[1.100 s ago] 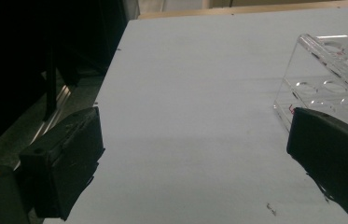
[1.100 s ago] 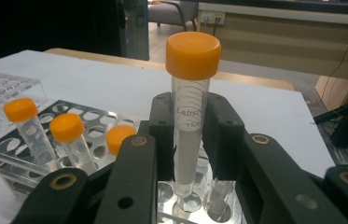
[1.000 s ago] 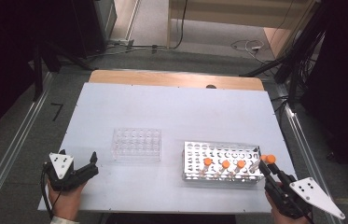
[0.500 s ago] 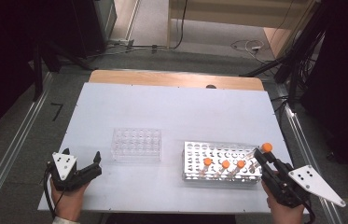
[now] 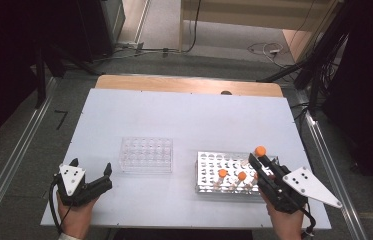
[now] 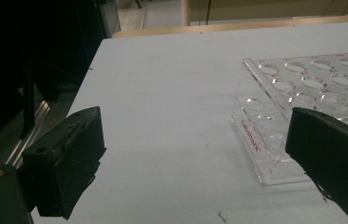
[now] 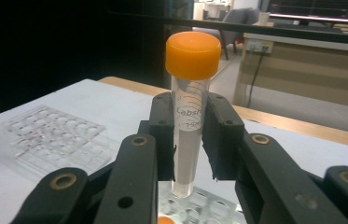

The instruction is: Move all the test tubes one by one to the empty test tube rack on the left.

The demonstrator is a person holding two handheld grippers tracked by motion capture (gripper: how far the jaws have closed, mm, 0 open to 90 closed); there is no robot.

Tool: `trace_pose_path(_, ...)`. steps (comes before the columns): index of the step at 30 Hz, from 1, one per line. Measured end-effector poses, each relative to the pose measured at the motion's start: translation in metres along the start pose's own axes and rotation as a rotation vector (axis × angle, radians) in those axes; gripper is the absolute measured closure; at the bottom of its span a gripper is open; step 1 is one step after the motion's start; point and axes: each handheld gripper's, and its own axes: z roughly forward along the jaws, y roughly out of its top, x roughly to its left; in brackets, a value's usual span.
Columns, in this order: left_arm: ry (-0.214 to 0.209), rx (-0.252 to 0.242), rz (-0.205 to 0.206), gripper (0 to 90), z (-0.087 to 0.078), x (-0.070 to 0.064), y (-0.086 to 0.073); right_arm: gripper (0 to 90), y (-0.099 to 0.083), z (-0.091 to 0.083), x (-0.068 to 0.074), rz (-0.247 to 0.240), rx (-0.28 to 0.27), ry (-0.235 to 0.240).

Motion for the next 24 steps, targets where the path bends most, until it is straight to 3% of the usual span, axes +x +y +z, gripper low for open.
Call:
trace_pose_path(14, -0.052, -0.020, -0.002, 4.5, -0.005, -0.009, 0.005, 72.4, 0.002, 0.038, 0.043, -0.036, 0.035, 0.131)
trace_pose_path(24, -0.150, -0.024, -0.021, 4.5, -0.013, -0.017, 0.011, 72.3, -0.007, 0.070, 0.084, -0.070, 0.093, 0.231)
